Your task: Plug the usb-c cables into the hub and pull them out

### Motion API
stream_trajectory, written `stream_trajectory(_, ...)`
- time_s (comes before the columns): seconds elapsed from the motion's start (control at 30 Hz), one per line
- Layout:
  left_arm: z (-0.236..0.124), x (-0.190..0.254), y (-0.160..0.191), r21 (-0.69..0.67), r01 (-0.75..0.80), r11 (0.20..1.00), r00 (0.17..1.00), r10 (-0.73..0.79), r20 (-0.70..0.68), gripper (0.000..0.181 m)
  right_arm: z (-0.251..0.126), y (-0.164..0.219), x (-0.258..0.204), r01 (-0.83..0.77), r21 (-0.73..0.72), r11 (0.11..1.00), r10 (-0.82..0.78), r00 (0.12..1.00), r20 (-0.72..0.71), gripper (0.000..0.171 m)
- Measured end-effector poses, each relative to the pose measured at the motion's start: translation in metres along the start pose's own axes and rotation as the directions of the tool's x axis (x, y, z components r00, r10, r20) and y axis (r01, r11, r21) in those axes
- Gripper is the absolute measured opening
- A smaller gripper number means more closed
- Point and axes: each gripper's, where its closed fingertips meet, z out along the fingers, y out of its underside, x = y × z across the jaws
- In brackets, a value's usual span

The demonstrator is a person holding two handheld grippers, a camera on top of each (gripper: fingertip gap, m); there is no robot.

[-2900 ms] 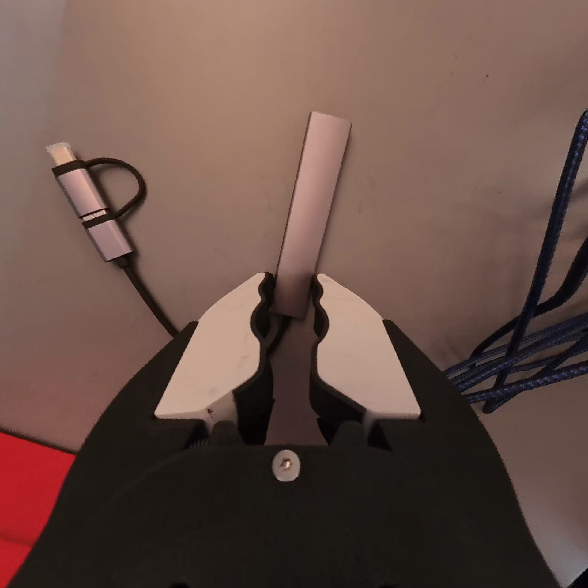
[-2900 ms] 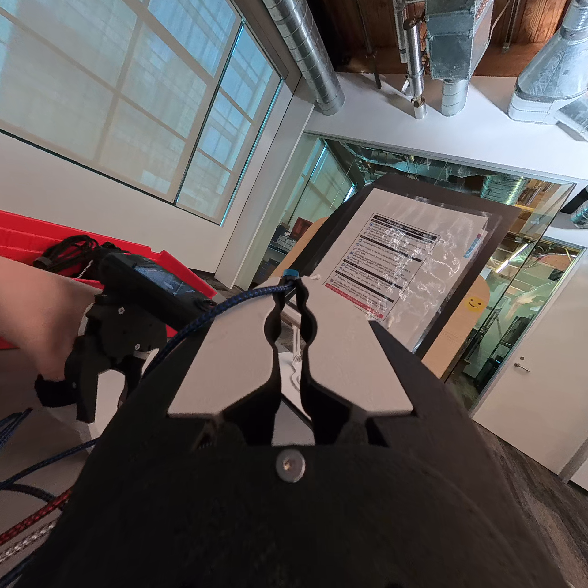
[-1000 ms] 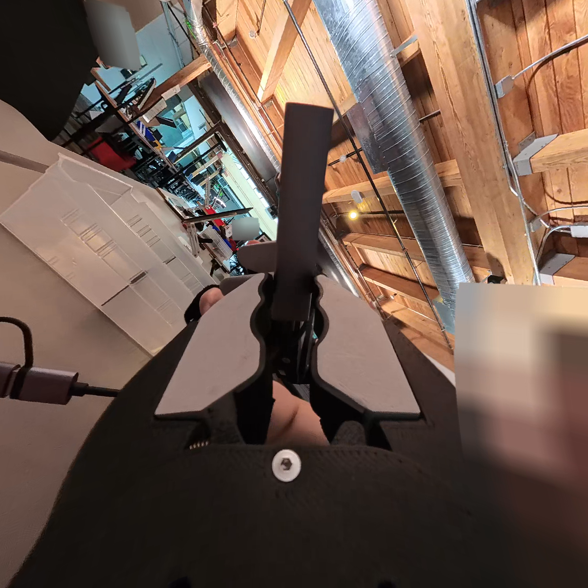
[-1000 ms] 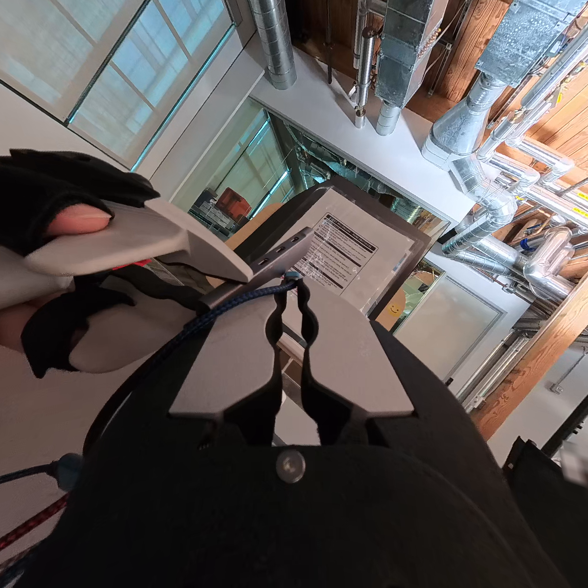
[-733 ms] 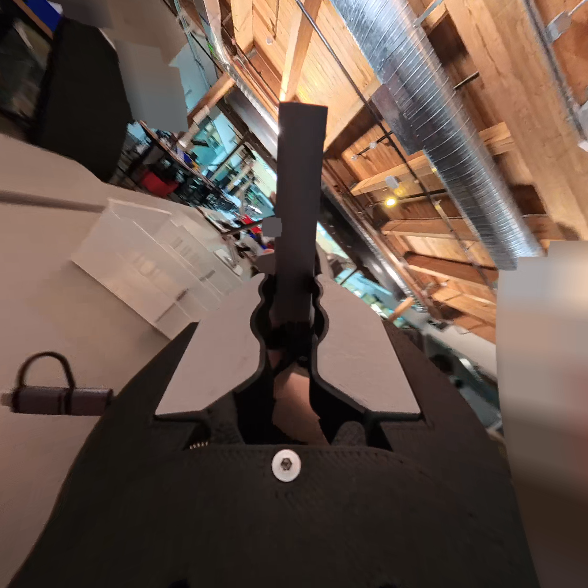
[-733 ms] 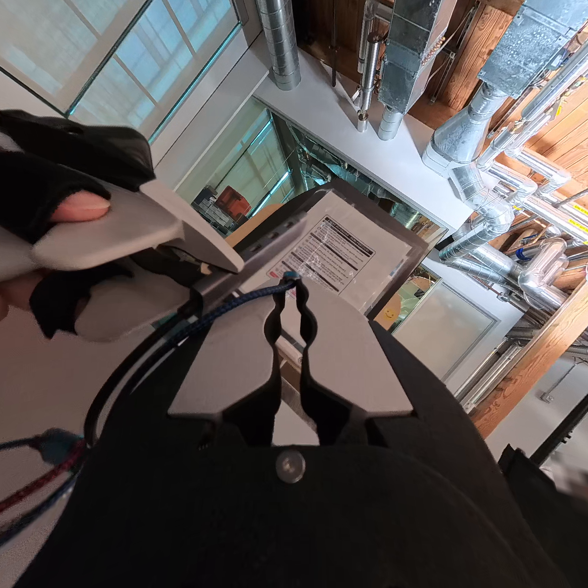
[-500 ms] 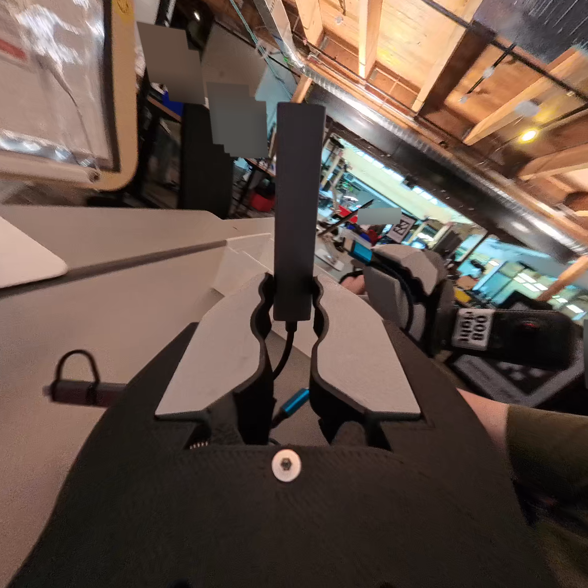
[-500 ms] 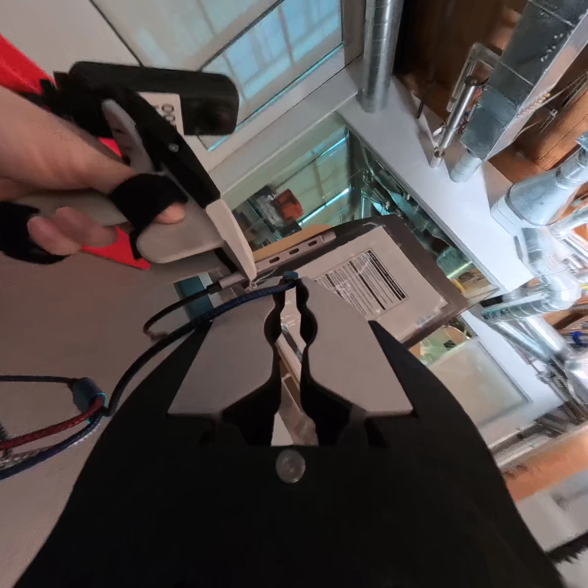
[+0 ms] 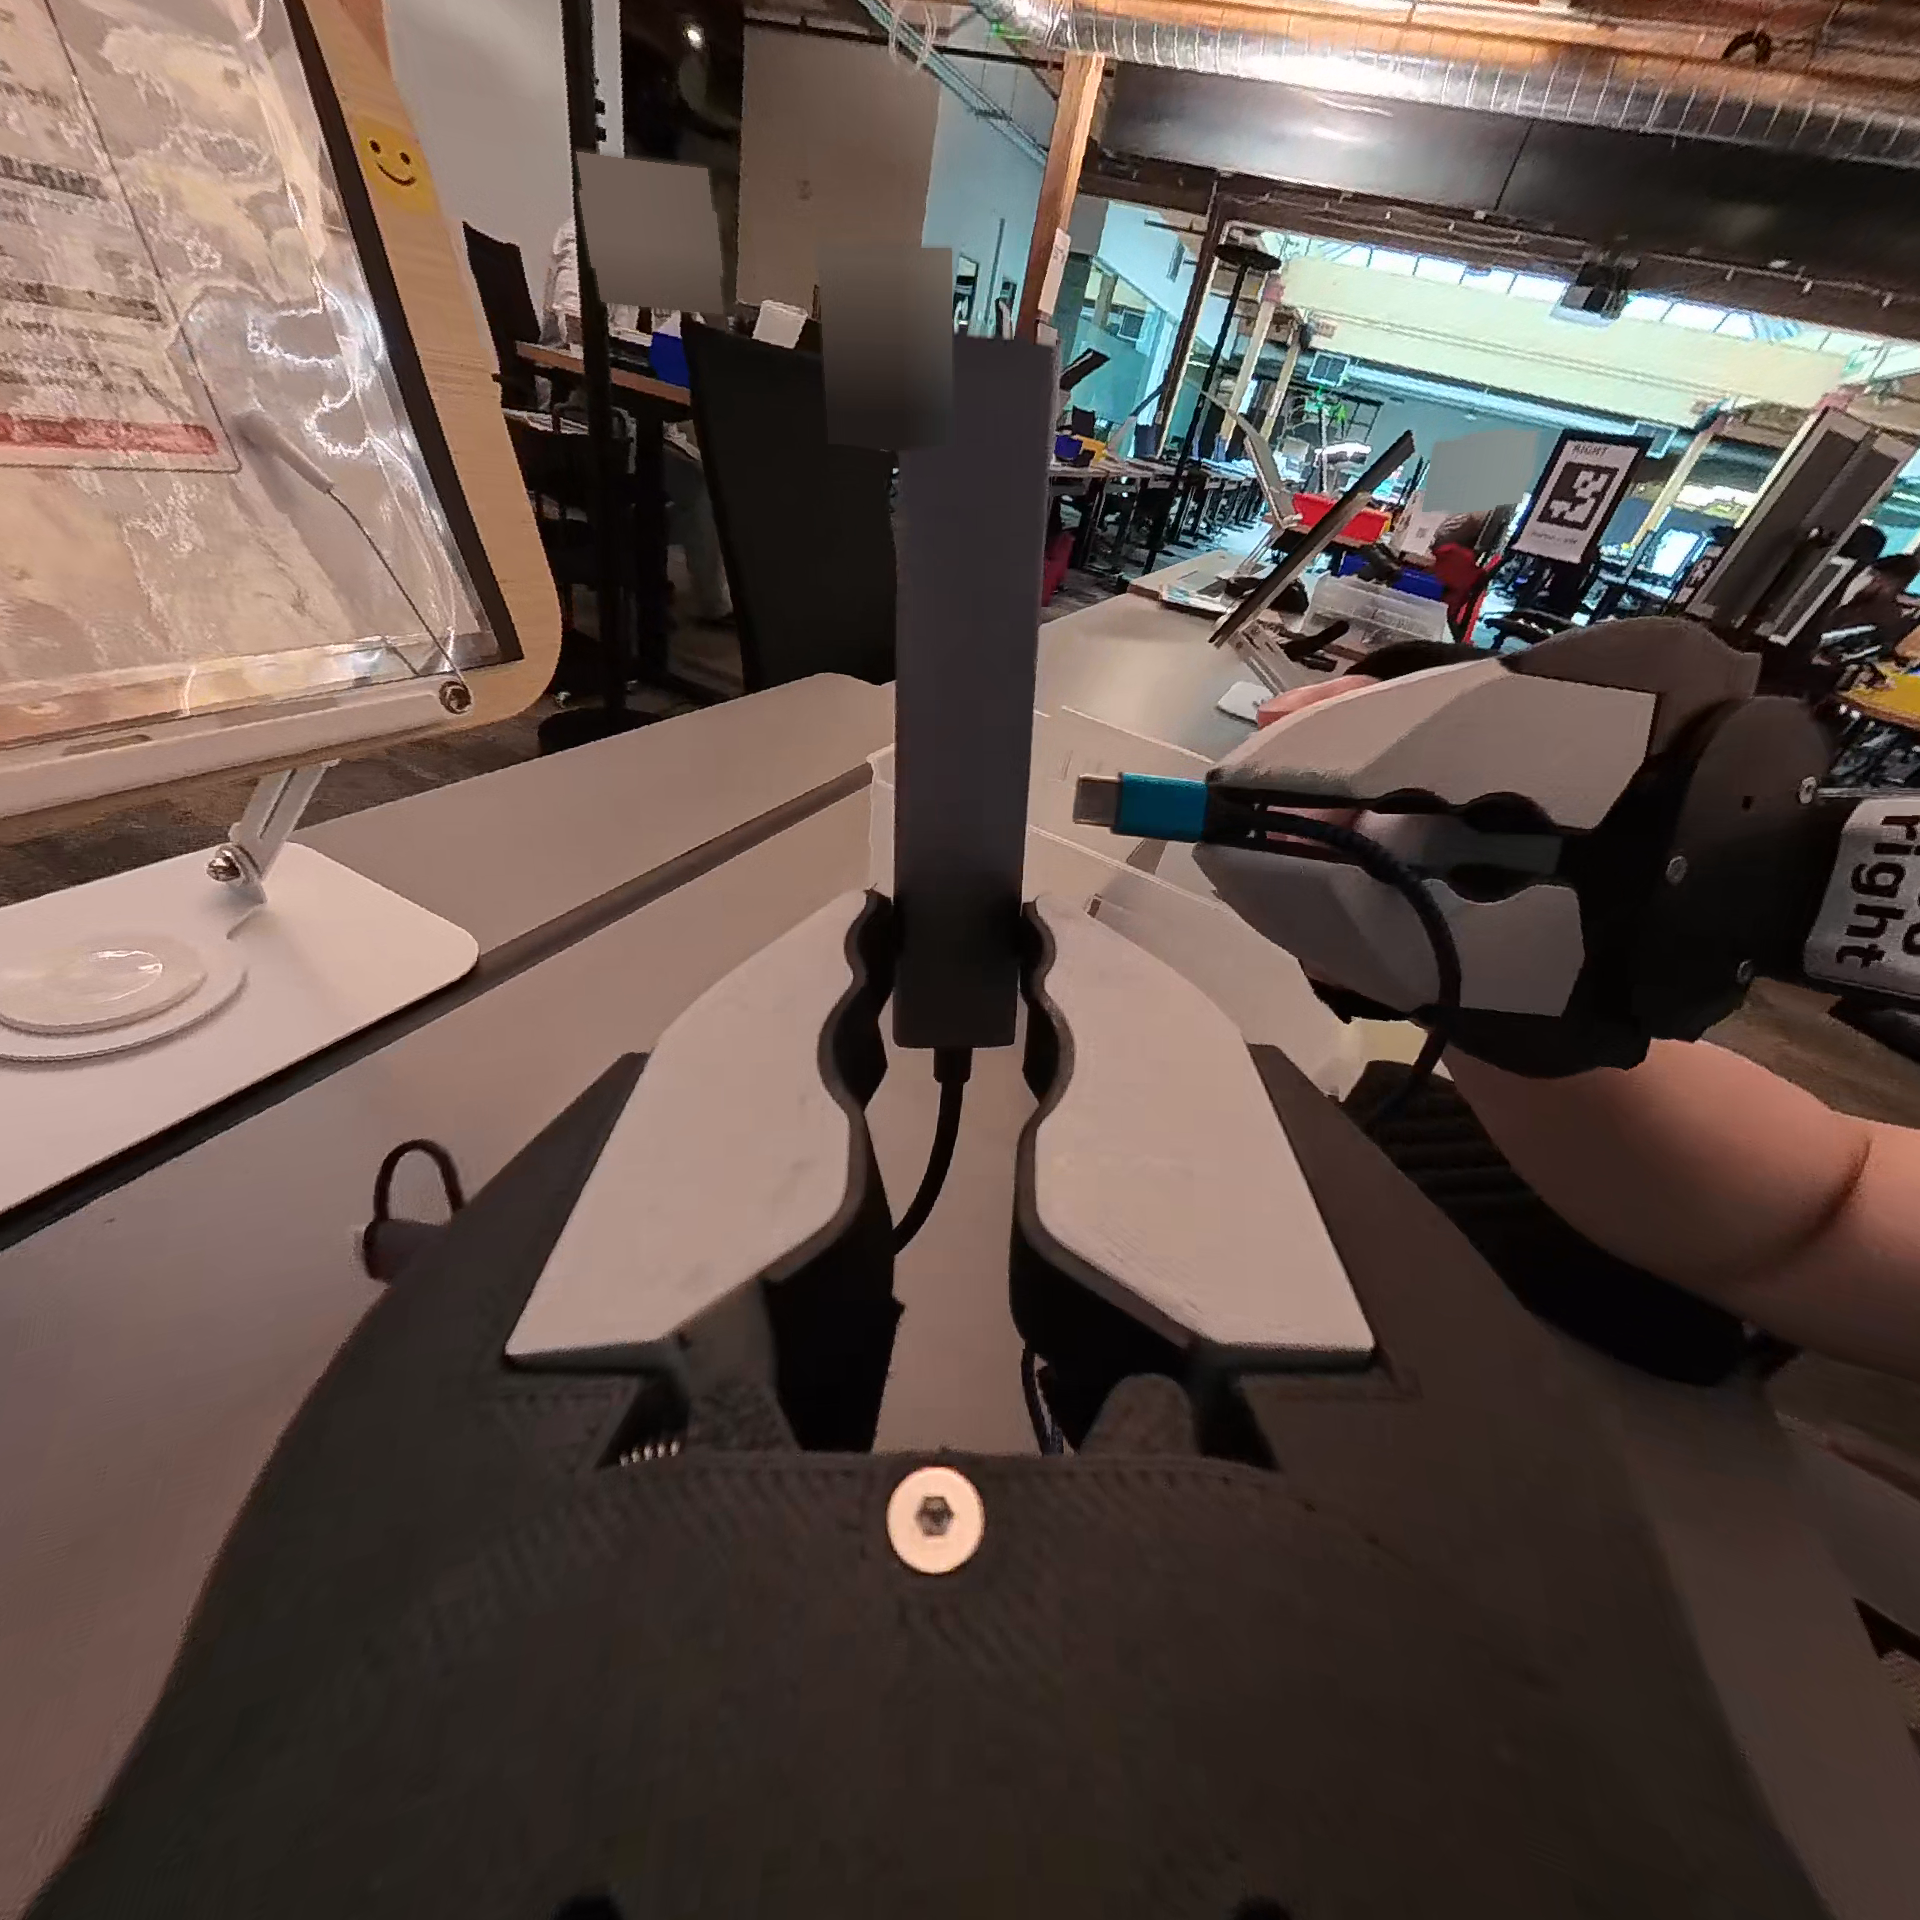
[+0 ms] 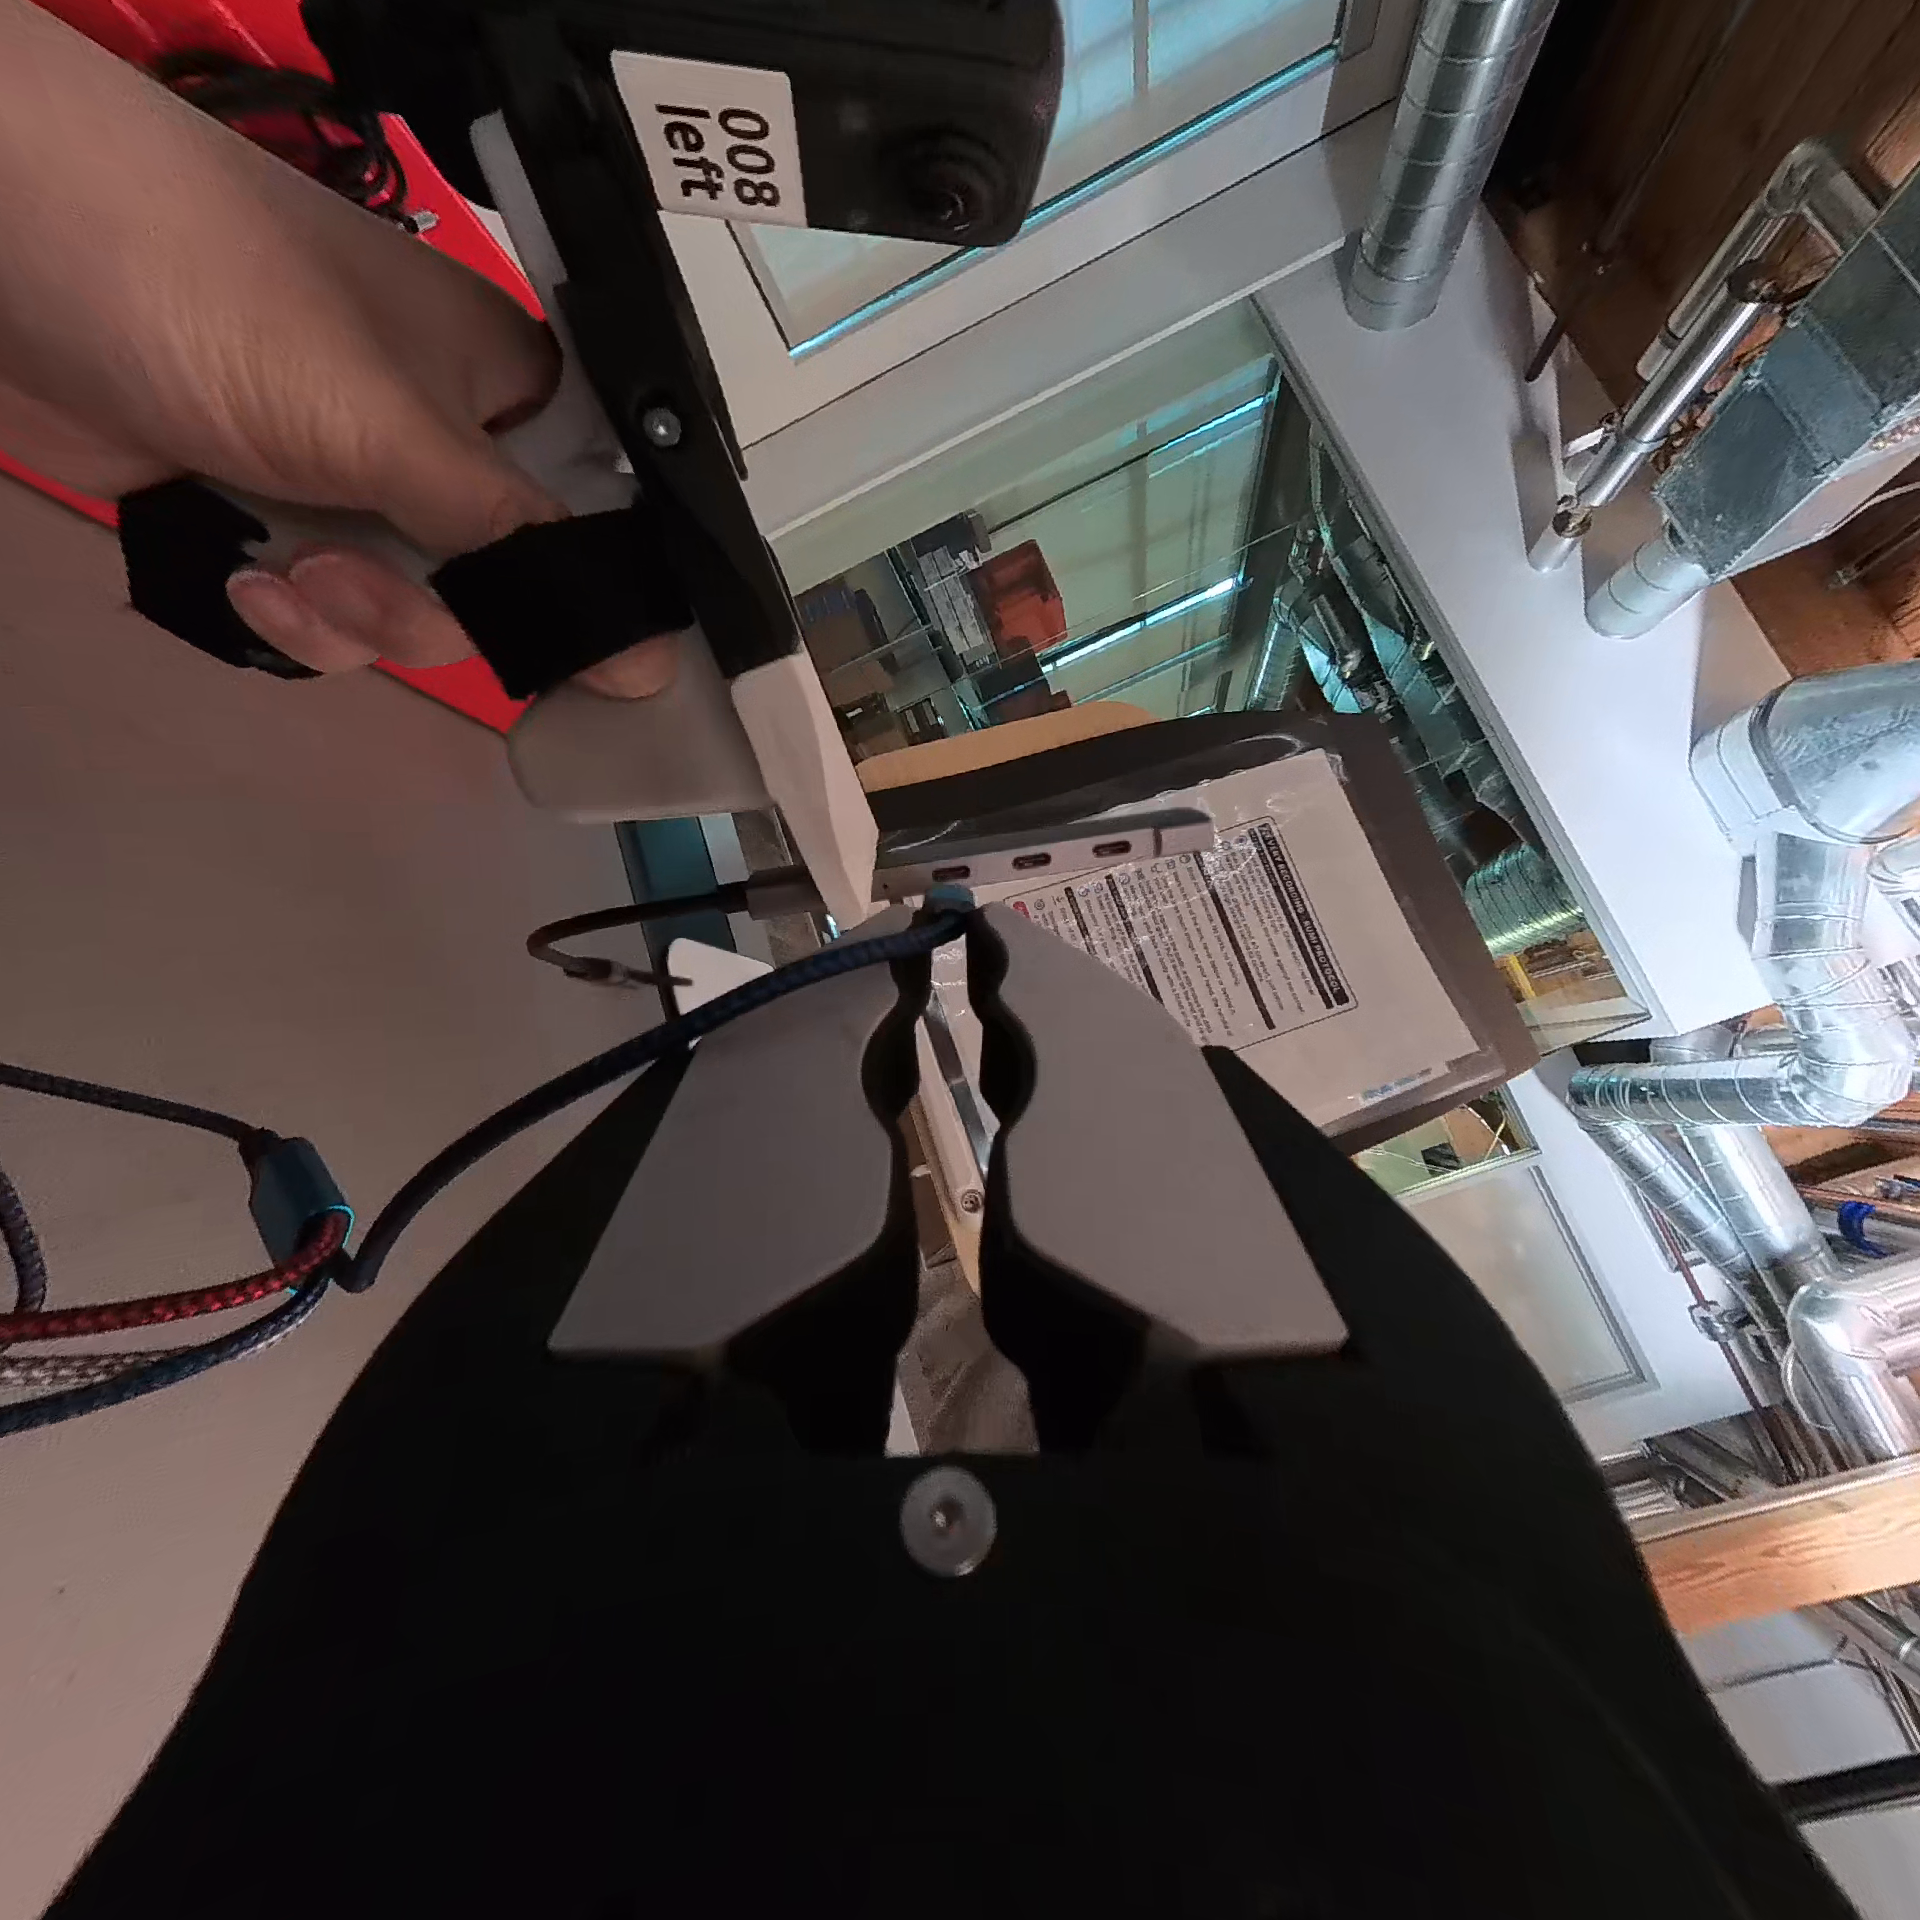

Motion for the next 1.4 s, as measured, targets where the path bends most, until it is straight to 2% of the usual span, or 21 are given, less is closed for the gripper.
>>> stream_trajectory(0.4, 0.003, 0.007, 0.003, -0.027, -0.023, 0.999, 1.000, 0.023, -0.017, 0.022, 0.001, 0.002, -0.002, 0.012, -0.001, 1.000, -0.012, 1.000, 0.011, 0.007)
stream_trajectory(0.73, 0.001, 0.006, 0.007, -0.115, -0.129, 0.985, 0.992, 0.129, -0.014, 0.022, 0.000, 0.003, -0.004, 0.066, 0.003, 0.998, -0.066, 0.997, 0.034, 0.006)
stream_trajectory(0.93, -0.001, 0.006, 0.009, -0.145, -0.161, 0.976, 0.987, 0.159, -0.026, 0.022, -0.001, 0.002, -0.005, 0.043, 0.018, 0.999, -0.044, 0.998, 0.055, 0.006)
stream_trajectory(1.4, 0.001, 0.006, 0.012, -0.175, -0.082, 0.981, 0.997, 0.083, -0.003, 0.022, 0.003, 0.007, -0.008, 0.015, 0.009, 1.000, -0.015, 0.999, 0.032, 0.006)
